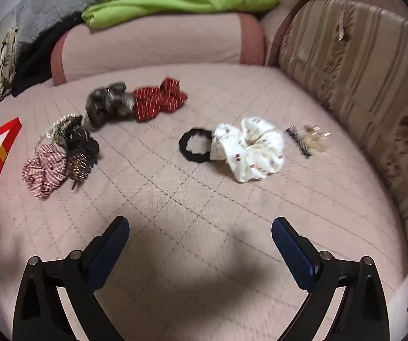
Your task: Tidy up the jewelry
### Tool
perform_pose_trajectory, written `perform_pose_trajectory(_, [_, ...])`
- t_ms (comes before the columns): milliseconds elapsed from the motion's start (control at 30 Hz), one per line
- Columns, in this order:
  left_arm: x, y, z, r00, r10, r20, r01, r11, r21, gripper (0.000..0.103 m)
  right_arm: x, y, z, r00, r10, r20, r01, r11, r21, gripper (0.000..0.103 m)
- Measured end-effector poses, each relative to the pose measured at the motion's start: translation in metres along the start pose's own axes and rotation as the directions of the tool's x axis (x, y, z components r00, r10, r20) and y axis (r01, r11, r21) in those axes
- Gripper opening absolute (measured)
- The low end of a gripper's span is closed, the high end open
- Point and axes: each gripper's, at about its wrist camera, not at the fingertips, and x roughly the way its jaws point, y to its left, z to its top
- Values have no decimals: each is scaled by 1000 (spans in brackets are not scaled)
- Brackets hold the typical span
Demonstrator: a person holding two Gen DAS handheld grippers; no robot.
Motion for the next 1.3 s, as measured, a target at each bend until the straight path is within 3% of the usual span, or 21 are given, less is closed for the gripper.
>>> perform_pose_trajectory(200, [-39,0,0,998,20,64,-21,1000,17,103,-38,-14,10,996,4,93,-6,1000,20,101])
perform_pose_trajectory(467, [-82,-1,-1,990,-15,140,12,1000,23,103,-87,-16,7,980,7,200,-15,999,37,101])
perform_pose_trajectory(733, [-104,0,-1,986,-21,168,18,1000,17,103,-128,-13,5,937,-43,347,23,998,61,101])
perform_pose_trajectory(1000, [-107,0,-3,984,-15,176,10,1000,24,103,-124,-11,2,955,20,295,-38,998,55,101])
perform_pose_trajectory(1300, [-98,0,-3,989,-14,150,8,999,36,103,-116,-5,1,965,32,261,-43,998,38,101])
